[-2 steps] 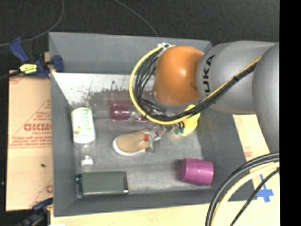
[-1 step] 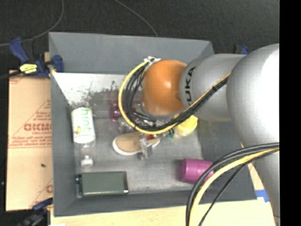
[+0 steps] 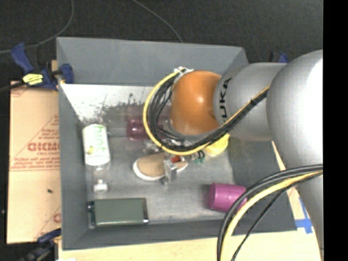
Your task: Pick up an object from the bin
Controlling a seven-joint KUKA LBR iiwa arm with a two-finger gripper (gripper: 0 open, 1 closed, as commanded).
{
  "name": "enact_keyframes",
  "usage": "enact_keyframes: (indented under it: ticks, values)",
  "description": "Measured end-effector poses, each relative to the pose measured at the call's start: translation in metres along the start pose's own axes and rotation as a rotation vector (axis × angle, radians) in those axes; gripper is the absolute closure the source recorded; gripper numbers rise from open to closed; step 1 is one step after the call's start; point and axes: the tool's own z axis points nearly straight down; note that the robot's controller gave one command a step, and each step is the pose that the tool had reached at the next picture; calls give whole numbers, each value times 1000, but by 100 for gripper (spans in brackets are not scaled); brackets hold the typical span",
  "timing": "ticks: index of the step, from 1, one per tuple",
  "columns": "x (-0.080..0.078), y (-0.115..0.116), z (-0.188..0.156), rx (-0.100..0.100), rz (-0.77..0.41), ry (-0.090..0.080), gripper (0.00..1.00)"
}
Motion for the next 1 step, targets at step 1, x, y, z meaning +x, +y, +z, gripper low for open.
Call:
enact_keyframes:
  ticks: [1]
  values:
    - [1,-1,0,0,3,0,100]
